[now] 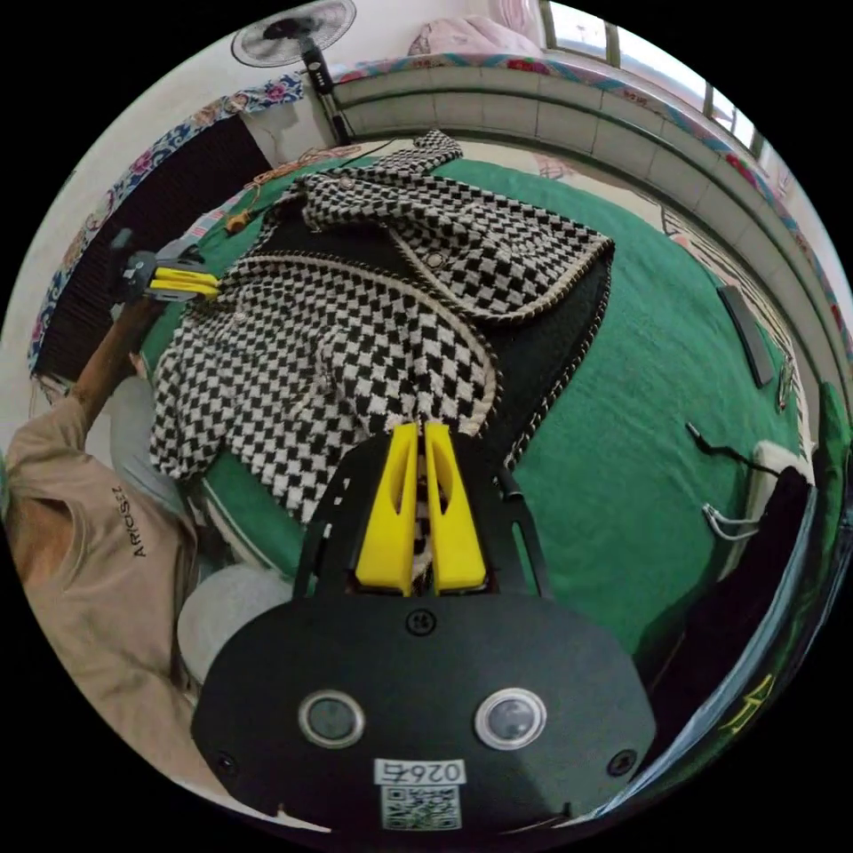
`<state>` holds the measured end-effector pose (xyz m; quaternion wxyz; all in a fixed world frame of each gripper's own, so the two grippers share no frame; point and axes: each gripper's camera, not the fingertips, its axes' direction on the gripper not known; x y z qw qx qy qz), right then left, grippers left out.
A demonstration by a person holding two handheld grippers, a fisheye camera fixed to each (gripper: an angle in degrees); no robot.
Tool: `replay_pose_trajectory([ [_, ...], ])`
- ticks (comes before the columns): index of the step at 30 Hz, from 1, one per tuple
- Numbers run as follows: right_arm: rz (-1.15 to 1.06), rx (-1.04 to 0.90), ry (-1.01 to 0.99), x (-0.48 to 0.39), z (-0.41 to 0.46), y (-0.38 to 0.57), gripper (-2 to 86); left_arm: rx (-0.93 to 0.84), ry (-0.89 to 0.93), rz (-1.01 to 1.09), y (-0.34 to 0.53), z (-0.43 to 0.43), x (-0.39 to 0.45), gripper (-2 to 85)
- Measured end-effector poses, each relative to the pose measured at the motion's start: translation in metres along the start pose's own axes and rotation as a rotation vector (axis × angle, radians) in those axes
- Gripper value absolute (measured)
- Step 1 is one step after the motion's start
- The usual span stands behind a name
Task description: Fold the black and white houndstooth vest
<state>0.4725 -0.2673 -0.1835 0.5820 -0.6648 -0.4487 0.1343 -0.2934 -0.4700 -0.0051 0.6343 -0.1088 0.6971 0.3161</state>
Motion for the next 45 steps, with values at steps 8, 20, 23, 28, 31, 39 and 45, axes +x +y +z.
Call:
replay_pose_trajectory([
  [8,0.091,0.095,-0.218,0.033,-0.031,0.079,4.4,0.489,0.312,-0.212,0.094,-0.062,-0.07,-0.6],
  [20,-0.145,0.203,-0.052,0.05,0.004,-0.069,14.6,0.24,0.24,-0.691,0.034,0.039,-0.215,3.7],
  [23,-0.163,0.043,0.064,0.052,0.043,-0.101,14.7,0.176,0.34,-0.748,0.013,0.082,-0.245,12.3],
  [28,-0.164,0.016,0.181,0.056,0.05,-0.116,2.7,0.162,0.392,-0.866,0.013,0.107,-0.283,3.9],
  [31,-0.145,0.142,0.19,0.063,0.013,-0.108,-0.6,0.335,0.471,-0.828,0.037,0.087,-0.278,1.6],
  [39,0.017,-0.007,-0.058,0.118,0.018,-0.056,9.4,0.418,0.626,-0.781,0.107,0.094,-0.241,0.1],
  [45,0.093,0.159,-0.128,0.125,-0.006,-0.029,9.4,0.575,0.618,-0.742,0.115,0.056,-0.238,1.4],
])
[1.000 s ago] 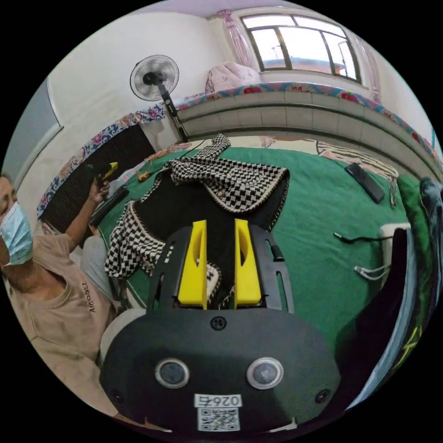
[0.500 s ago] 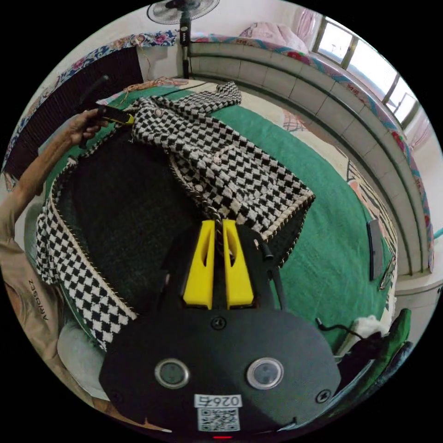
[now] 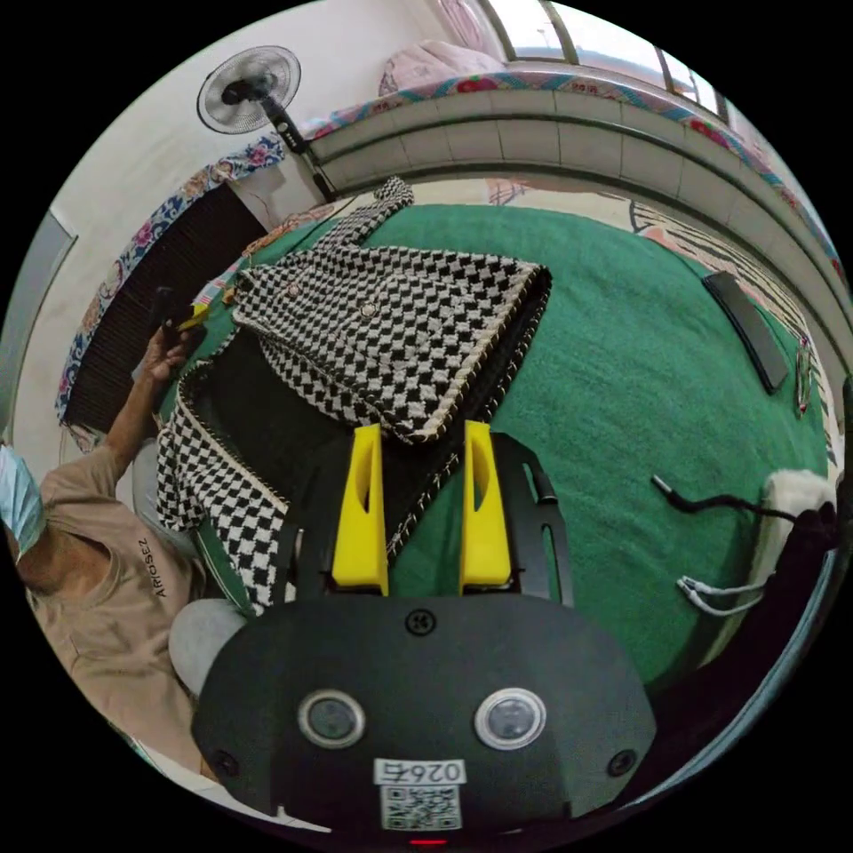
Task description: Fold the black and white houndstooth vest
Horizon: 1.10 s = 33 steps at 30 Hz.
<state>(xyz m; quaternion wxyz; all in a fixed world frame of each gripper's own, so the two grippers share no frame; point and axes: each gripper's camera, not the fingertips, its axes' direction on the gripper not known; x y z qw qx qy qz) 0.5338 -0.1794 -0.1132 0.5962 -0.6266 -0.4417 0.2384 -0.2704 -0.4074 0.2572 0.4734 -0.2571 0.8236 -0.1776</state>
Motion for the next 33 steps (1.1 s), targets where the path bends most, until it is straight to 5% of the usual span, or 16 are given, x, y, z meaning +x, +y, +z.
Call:
replay_pose_trajectory([
  [5,-0.015,0.067,-0.114,-0.01,-0.005,-0.006,12.1,-0.044,-0.481,0.042,-0.028,0.006,0.021,15.0],
  [8,-0.119,-0.022,-0.037,-0.038,0.022,-0.016,15.6,-0.2,-0.429,-0.025,-0.044,0.051,0.001,13.9],
  [11,-0.224,-0.179,0.146,-0.064,0.054,-0.038,4.2,-0.339,-0.355,-0.047,-0.059,0.09,-0.001,6.1],
  [17,-0.383,0.12,0.409,-0.11,-0.043,-0.05,-1.0,-0.249,-0.183,0.175,-0.056,0.076,0.058,5.7],
  [23,-0.318,-0.295,0.263,-0.086,0.017,0.012,8.2,-0.366,-0.256,0.055,0.009,0.084,0.046,4.9],
  [28,-0.124,-0.051,0.162,-0.074,-0.017,0.033,10.0,-0.3,-0.071,0.074,0.033,0.05,0.067,-0.4],
  [33,-0.066,0.075,0.04,-0.081,-0.029,-0.005,9.4,-0.163,-0.224,0.196,0.014,0.05,0.114,0.1],
])
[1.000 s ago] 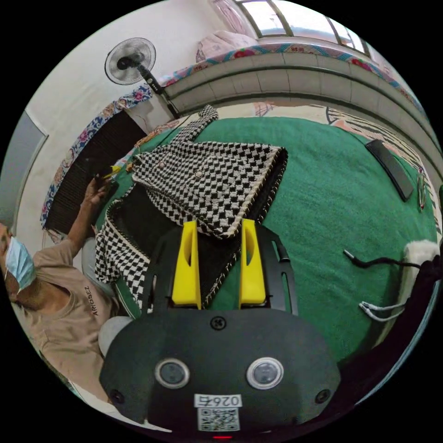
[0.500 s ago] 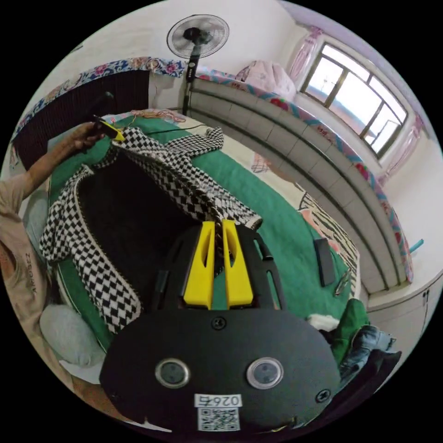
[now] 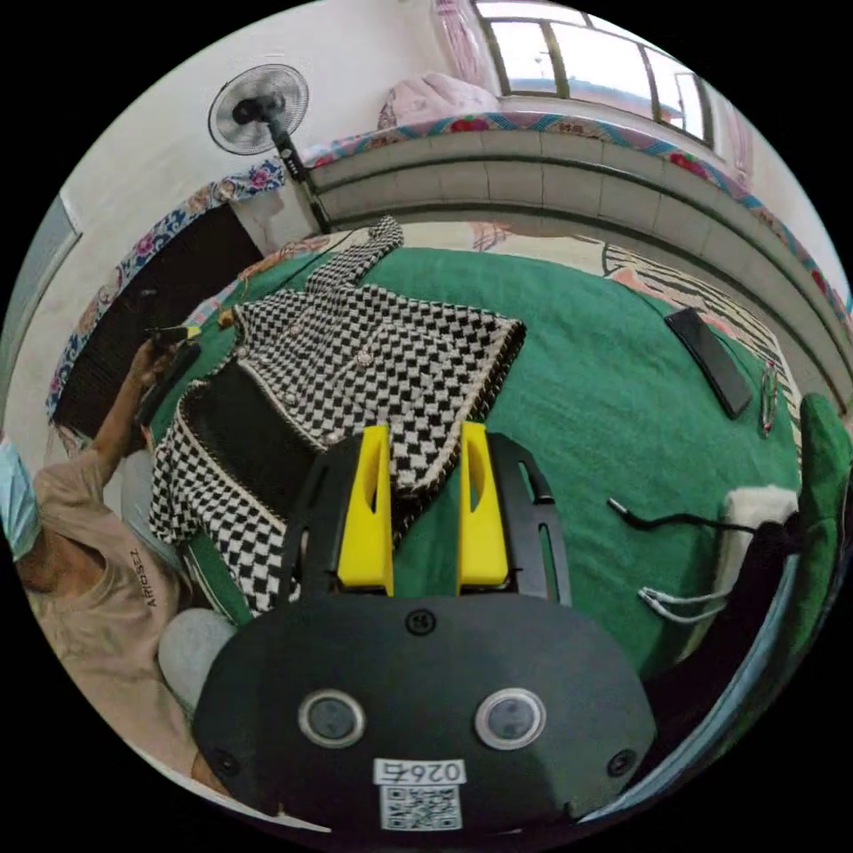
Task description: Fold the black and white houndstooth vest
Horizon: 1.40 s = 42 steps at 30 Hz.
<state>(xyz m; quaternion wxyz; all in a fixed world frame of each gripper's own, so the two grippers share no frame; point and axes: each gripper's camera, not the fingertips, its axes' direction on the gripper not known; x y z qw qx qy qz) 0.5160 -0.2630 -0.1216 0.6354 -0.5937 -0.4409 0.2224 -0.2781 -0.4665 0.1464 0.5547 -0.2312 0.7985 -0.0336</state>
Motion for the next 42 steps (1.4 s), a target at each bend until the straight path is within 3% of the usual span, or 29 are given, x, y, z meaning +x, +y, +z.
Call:
replay_pose_trajectory([
  [4,-0.232,-0.104,0.038,-0.047,0.014,-0.002,9.1,-0.094,-0.051,0.28,-0.013,0.038,0.067,7.1],
  [8,-0.406,-0.309,0.286,-0.093,0.046,0.013,5.3,-0.355,-0.4,0.614,0.0,0.106,0.135,11.9],
  [9,-0.442,-0.338,0.309,-0.101,0.05,0.013,0.8,-0.389,-0.445,0.652,0.001,0.116,0.141,10.5],
  [13,-0.468,-0.312,0.45,-0.123,0.033,-0.01,-1.1,-0.639,-0.781,0.812,-0.006,0.167,0.159,0.2],
  [17,-0.575,-0.202,0.617,-0.157,-0.004,0.016,-1.0,-0.61,-0.506,0.743,-0.006,0.133,0.165,-0.8],
  [21,-0.574,-0.425,0.555,-0.15,0.026,0.075,1.3,-0.507,-0.33,0.587,0.008,0.102,0.146,-0.8],
  [24,-0.476,-0.204,0.568,-0.156,-0.017,0.09,0.0,-0.335,-0.159,0.47,-0.005,0.07,0.129,-1.0],
  [28,-0.308,0.04,0.318,-0.136,-0.074,0.09,-0.9,-0.21,-0.101,0.453,-0.035,0.073,0.123,-1.0],
  [30,-0.195,0.055,0.168,-0.109,-0.073,0.087,-1.2,-0.274,-0.06,0.421,-0.044,0.097,0.113,-1.0],
  [31,-0.165,0.019,0.146,-0.101,-0.066,0.086,-1.3,-0.41,-0.082,0.364,-0.045,0.124,0.099,-1.0],
  [32,-0.1,-0.136,0.138,-0.086,-0.043,0.085,-1.2,-0.55,-0.107,0.301,-0.039,0.147,0.085,-1.0],
  [33,-0.084,-0.209,0.113,-0.078,-0.033,0.09,-1.1,-0.495,-0.073,0.278,-0.038,0.143,0.082,-1.0],
  [37,-0.05,0.06,0.129,-0.084,-0.103,0.114,-1.0,-0.14,0.026,0.219,-0.015,0.057,0.083,-0.9],
  [41,-0.106,0.718,0.034,-0.132,-0.23,0.18,-1.2,0.47,0.212,0.294,0.046,-0.059,0.12,-0.3],
  [42,-0.109,0.904,-0.024,-0.143,-0.257,0.199,-1.2,0.542,0.236,0.308,0.056,-0.07,0.125,-0.1],
])
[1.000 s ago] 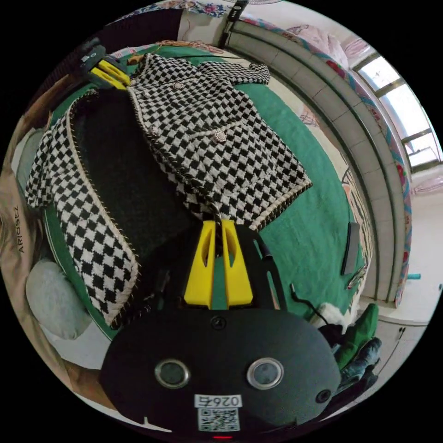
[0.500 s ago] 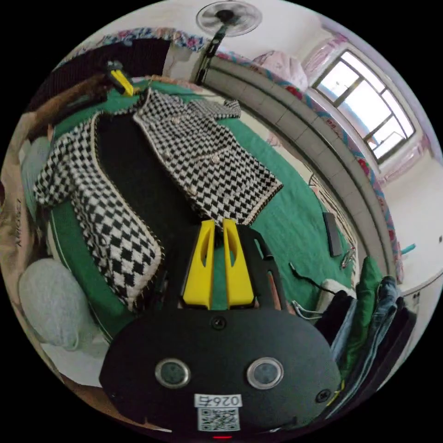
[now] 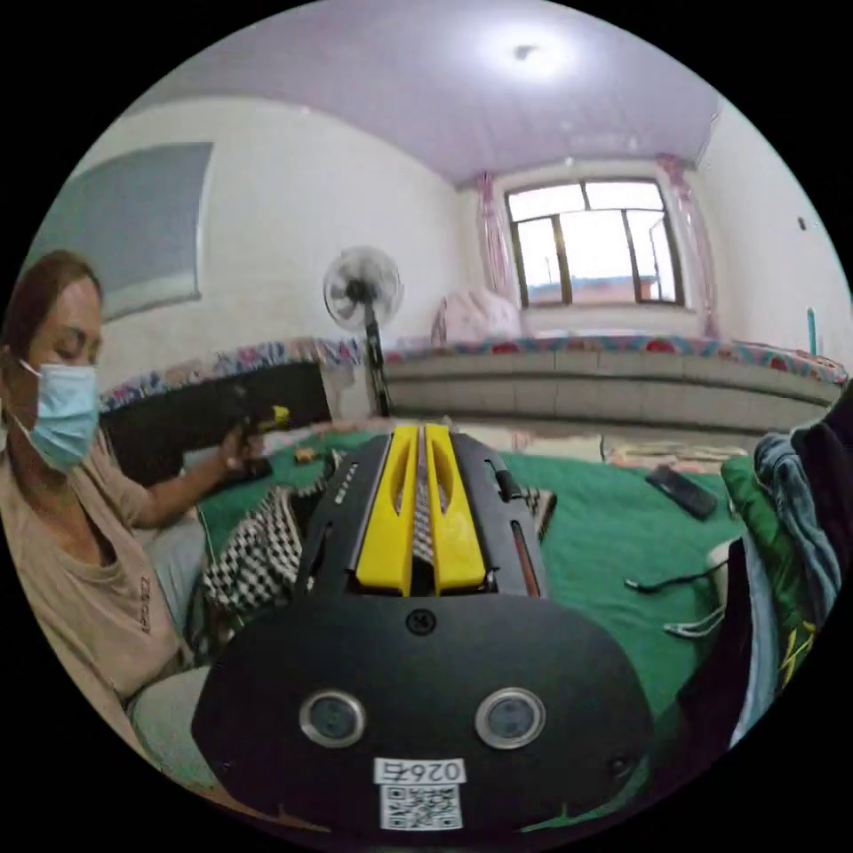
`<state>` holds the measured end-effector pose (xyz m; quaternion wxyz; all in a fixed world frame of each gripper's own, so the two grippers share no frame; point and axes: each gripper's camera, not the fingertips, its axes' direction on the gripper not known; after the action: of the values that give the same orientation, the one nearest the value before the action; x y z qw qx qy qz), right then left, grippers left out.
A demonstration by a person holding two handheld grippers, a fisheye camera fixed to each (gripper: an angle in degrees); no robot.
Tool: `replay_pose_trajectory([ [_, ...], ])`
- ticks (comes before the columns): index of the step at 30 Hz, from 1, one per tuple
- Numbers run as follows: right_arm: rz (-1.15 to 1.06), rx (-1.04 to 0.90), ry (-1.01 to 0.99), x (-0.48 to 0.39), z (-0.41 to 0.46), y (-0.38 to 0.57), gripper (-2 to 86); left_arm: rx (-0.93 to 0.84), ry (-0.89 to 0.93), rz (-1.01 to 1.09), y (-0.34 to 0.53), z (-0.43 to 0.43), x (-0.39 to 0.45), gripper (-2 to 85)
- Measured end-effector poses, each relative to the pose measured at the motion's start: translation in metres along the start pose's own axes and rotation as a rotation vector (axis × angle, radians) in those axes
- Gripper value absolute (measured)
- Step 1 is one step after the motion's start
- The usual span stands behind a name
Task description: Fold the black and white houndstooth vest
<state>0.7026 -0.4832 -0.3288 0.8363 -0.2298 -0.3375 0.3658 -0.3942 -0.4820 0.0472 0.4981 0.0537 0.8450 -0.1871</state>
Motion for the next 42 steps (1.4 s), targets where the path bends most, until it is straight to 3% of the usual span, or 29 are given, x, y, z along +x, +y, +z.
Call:
replay_pose_trajectory([
  [2,-0.052,0.178,-0.095,-0.019,-0.027,-0.012,-1.2,0.109,0.043,0.034,0.003,-0.024,0.024,2.4],
  [4,-0.093,0.148,-0.166,-0.035,-0.028,-0.03,-1.1,-0.001,-0.009,0.008,0.006,-0.019,0.029,4.4],
  [6,-0.099,-0.037,-0.058,-0.052,-0.003,-0.048,-1.0,-0.165,-0.146,-0.016,0.017,-0.001,0.027,4.4],
  [8,-0.105,-0.183,0.083,-0.057,0.022,-0.044,-0.8,-0.399,-0.302,0.019,0.034,0.029,0.022,9.8],
  [11,-0.095,-0.527,0.202,-0.045,0.071,-0.004,1.7,-0.653,-0.39,0.086,0.051,0.063,0.014,24.6],
  [13,-0.065,-0.716,0.212,-0.029,0.091,0.034,5.0,-0.762,-0.387,0.064,0.06,0.076,0.006,27.3],
  [15,-0.037,-0.934,0.183,-0.005,0.109,0.076,8.1,-0.858,-0.371,0.04,0.068,0.087,-0.002,26.7],
  [22,0.261,-1.141,0.001,0.061,0.133,0.135,9.2,-1.041,-0.11,-0.11,0.095,0.119,-0.034,18.4],
  [29,0.24,-1.15,-0.028,0.07,0.136,0.15,8.2,-1.047,-0.07,0.048,0.104,0.117,-0.008,15.0],
  [32,0.196,-1.176,-0.073,0.067,0.144,0.148,3.7,-1.067,0.014,0.064,0.103,0.116,-0.001,8.3],
  [34,0.149,-1.162,-0.069,0.061,0.14,0.14,1.7,-1.049,-0.026,0.138,0.098,0.107,0.01,5.2],
  [38,0.013,-0.964,-0.094,0.037,0.103,0.105,-0.3,-0.894,-0.06,0.277,0.08,0.067,0.043,2.6],
  [42,0.09,-0.682,-0.024,0.049,0.082,0.081,0.1,-0.737,-0.237,0.315,0.063,0.049,0.054,2.7],
])
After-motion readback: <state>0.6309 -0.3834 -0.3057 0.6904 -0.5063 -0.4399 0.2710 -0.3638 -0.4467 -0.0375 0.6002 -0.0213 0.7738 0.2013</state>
